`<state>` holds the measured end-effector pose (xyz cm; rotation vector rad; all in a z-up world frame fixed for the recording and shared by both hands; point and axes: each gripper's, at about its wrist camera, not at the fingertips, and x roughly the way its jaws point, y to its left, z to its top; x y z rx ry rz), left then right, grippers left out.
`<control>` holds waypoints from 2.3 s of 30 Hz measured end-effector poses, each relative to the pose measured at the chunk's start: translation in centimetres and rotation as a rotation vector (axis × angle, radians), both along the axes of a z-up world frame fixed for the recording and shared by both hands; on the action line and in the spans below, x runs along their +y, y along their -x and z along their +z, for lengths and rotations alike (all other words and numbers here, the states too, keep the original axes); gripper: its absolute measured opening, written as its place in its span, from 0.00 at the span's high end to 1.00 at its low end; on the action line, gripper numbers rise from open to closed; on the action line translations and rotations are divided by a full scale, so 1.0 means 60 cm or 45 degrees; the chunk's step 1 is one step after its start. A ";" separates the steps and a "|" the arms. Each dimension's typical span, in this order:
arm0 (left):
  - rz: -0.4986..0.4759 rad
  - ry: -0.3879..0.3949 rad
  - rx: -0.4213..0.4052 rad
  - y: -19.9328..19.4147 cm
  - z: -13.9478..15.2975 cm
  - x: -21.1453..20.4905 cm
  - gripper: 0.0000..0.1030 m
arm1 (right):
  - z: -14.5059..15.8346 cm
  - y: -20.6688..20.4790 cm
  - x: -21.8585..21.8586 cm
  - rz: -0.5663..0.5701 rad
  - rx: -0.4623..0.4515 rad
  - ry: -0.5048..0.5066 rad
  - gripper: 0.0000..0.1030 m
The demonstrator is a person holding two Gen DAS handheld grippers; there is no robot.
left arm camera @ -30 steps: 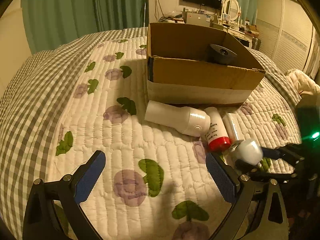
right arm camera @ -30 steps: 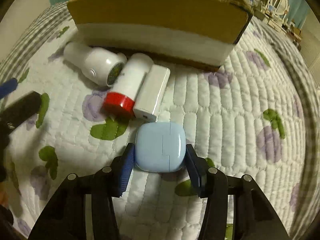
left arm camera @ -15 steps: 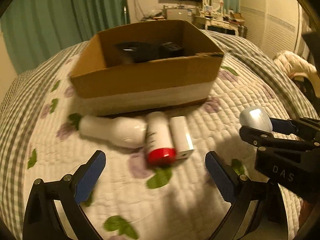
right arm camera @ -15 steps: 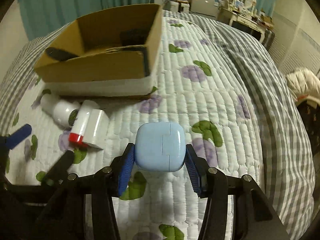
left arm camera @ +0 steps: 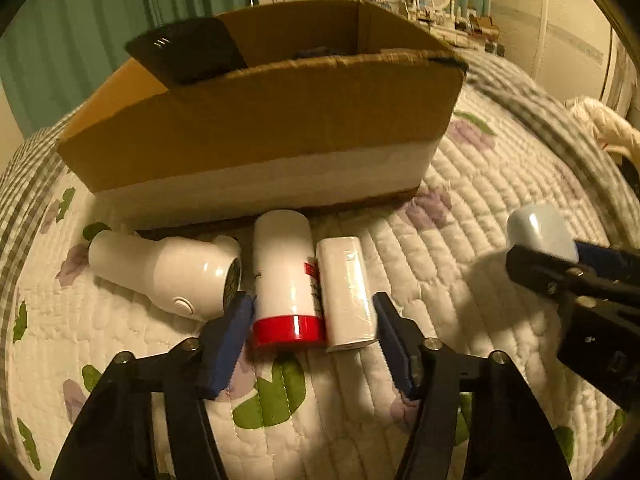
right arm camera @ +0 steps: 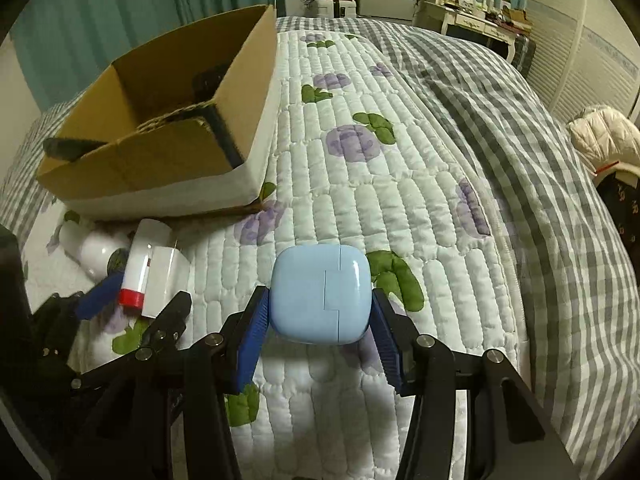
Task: Organize rigid objects
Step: 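Grasp the white rectangular charger with the left tool while the right tool holds the earbud case, then release the white charger into the box while the right tool carries the earbud case over it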
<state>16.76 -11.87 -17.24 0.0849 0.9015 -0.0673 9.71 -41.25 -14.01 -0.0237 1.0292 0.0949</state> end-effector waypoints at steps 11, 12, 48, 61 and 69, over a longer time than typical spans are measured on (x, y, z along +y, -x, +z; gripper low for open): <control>-0.036 -0.005 -0.001 -0.008 0.011 -0.007 0.49 | -0.004 -0.003 0.004 -0.012 0.016 -0.016 0.52; -0.037 0.000 0.002 -0.010 0.013 -0.006 0.50 | -0.004 -0.002 0.005 -0.011 0.014 -0.013 0.52; -0.140 0.069 -0.107 0.054 0.148 0.025 0.77 | 0.095 0.057 -0.010 0.017 -0.148 -0.033 0.52; -0.141 0.124 -0.276 0.039 0.310 0.091 0.77 | 0.273 0.068 0.058 0.131 -0.364 -0.082 0.52; -0.073 0.108 -0.298 -0.050 0.328 0.141 0.77 | 0.344 -0.002 0.130 0.270 -0.452 -0.044 0.52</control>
